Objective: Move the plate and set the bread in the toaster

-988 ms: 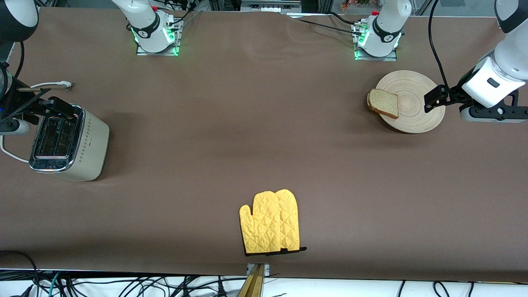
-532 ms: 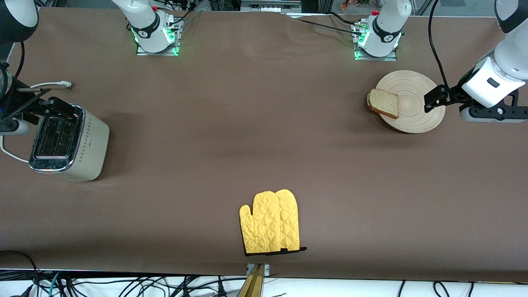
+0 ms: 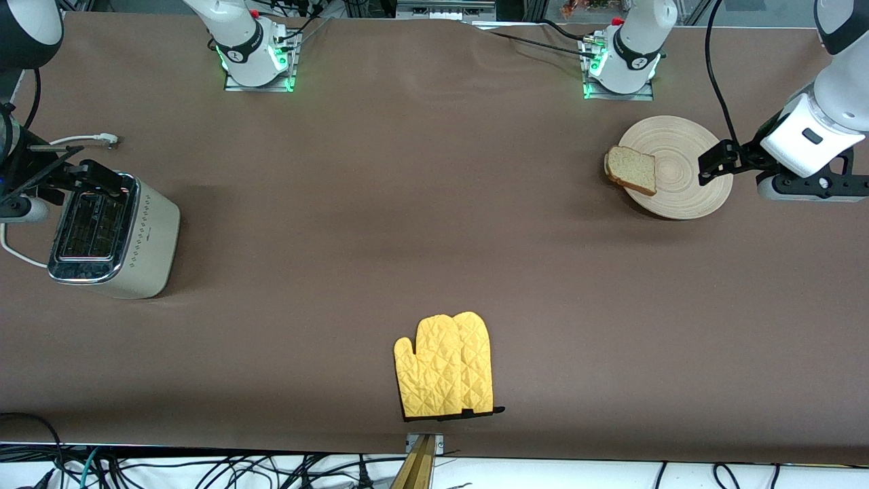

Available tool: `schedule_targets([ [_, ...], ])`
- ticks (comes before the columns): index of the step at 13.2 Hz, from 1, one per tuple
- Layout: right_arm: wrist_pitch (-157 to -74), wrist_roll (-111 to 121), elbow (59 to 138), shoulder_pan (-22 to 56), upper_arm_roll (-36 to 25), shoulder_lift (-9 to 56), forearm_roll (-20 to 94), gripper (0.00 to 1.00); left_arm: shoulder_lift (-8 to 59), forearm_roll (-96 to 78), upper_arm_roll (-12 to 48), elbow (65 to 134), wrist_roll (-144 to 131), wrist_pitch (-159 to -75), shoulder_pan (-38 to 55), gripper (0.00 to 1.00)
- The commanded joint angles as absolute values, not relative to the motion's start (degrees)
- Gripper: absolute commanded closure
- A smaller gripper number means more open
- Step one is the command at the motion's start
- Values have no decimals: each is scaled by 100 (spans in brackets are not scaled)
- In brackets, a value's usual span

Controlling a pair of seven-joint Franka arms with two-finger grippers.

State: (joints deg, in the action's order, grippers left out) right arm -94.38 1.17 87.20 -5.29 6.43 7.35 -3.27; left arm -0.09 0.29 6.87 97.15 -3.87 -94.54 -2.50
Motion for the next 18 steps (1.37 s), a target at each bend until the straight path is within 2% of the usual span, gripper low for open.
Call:
schedule_targets([
  [1, -9387, 62, 8675, -554, 659, 738, -334, 0, 62, 132, 703, 9589, -396, -9396, -272, 0],
  [18, -9395, 62, 8675, -554, 659, 738, -325, 0, 62, 132, 668, 9589, -396, -9255, -308, 0],
])
